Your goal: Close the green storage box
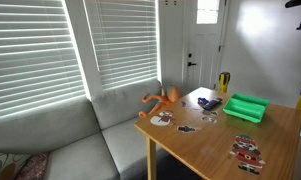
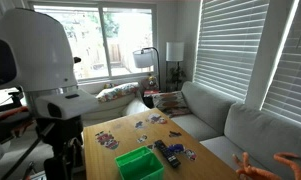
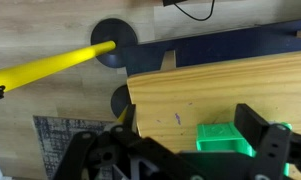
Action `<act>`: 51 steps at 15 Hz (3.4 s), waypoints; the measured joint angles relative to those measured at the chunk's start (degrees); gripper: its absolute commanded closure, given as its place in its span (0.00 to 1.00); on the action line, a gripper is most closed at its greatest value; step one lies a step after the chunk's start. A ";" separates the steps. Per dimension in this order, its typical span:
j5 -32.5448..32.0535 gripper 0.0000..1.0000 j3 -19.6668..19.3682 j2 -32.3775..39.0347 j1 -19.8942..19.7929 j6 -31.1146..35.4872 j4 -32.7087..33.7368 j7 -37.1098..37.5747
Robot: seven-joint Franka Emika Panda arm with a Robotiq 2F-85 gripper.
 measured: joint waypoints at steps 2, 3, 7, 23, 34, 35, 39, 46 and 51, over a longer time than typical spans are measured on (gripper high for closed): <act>0.00 0.00 0.00 0.00 0.00 0.00 0.00 0.00; 0.00 0.00 0.00 0.00 0.00 0.00 0.00 0.00; -0.03 0.00 0.06 0.22 0.23 0.00 0.00 0.00; -16.34 0.00 16.14 24.15 11.52 -0.24 3.31 12.79; -17.07 0.00 16.51 30.71 16.48 0.19 3.68 16.54; -17.33 0.00 16.52 31.31 16.74 0.53 3.68 16.69; -19.24 0.00 16.53 33.37 17.28 1.97 3.76 17.76; -23.33 0.00 16.59 34.60 18.47 3.03 4.26 20.73; -23.51 0.00 16.97 36.21 19.43 3.25 4.90 21.21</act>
